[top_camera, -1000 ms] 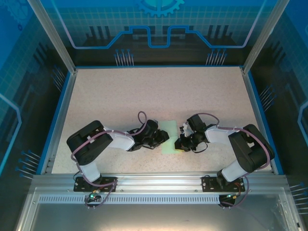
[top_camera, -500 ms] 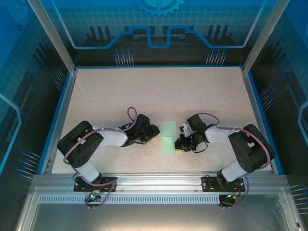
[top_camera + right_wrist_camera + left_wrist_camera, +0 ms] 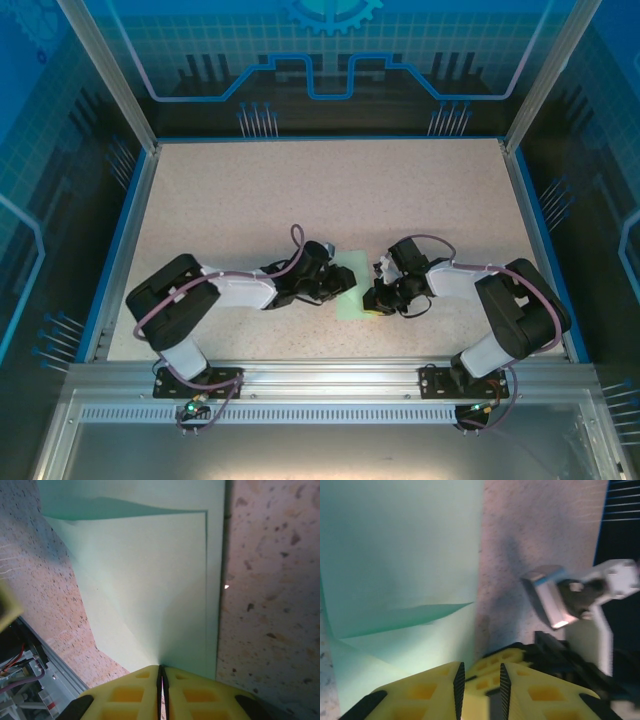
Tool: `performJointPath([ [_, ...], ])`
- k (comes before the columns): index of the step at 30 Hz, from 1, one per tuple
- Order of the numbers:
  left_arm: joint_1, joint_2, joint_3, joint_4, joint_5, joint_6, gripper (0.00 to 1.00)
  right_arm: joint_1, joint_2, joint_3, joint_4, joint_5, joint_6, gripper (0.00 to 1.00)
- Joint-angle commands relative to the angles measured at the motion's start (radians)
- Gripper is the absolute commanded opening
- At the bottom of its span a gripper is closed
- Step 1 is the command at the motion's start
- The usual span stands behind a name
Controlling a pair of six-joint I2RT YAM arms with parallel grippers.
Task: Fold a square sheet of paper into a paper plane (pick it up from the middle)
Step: Fold the triangle a second time at the center of the table.
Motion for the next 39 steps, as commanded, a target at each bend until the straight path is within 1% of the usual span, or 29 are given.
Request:
performJointPath([
  [1, -0.002, 0.067, 0.013, 0.072, 0.04, -0.03, 0.29, 0.001, 0.033, -0.02, -0.023, 0.111, -0.001, 0.14],
  [6, -0.002, 0.11, 0.013, 0.053, 0.005, -0.011, 0.29, 0.0, 0.014, -0.016, -0.023, 0.096, -0.001, 0.14],
  [10, -0.002, 0.127, 0.011, 0.034, -0.015, -0.009, 0.29, 0.015, -0.054, -0.006, -0.039, 0.079, -0.01, 0.18],
  [14, -0.001, 0.125, -0.001, 0.035, -0.024, -0.017, 0.28, 0.053, -0.086, 0.041, -0.056, 0.077, -0.013, 0.16],
  [17, -0.002, 0.117, -0.001, 0.023, -0.029, -0.014, 0.28, 0.062, -0.089, 0.065, -0.051, 0.084, -0.004, 0.15],
  [21, -0.002, 0.114, 0.002, 0.012, -0.034, -0.015, 0.28, 0.074, -0.045, 0.101, -0.034, 0.054, -0.008, 0.14],
  [30, -0.002, 0.112, 0.002, 0.016, -0.038, -0.027, 0.28, 0.098, 0.073, 0.111, 0.016, 0.056, 0.01, 0.12],
  [33, -0.002, 0.102, -0.005, 0.01, -0.049, -0.029, 0.28, 0.089, 0.078, 0.097, 0.003, 0.095, 0.011, 0.11],
  [36, -0.003, 0.098, -0.007, 0.005, -0.055, -0.028, 0.28, 0.071, 0.071, 0.059, 0.04, 0.065, 0.021, 0.11],
  [39, -0.002, 0.1, -0.003, 0.004, -0.053, -0.028, 0.28, 0.069, 0.075, 0.044, 0.034, 0.067, 0.008, 0.12],
])
